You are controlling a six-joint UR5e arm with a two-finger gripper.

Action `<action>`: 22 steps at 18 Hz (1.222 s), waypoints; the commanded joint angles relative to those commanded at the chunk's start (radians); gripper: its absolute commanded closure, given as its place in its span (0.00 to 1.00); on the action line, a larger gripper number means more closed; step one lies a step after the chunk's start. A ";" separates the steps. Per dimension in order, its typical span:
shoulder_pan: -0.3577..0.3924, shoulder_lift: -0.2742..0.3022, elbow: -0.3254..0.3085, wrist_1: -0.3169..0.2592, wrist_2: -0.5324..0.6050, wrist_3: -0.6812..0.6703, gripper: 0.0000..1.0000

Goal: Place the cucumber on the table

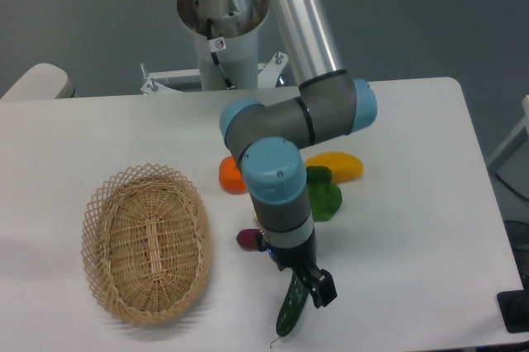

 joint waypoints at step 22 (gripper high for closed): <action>0.241 0.221 -0.006 -0.402 -0.021 0.675 0.00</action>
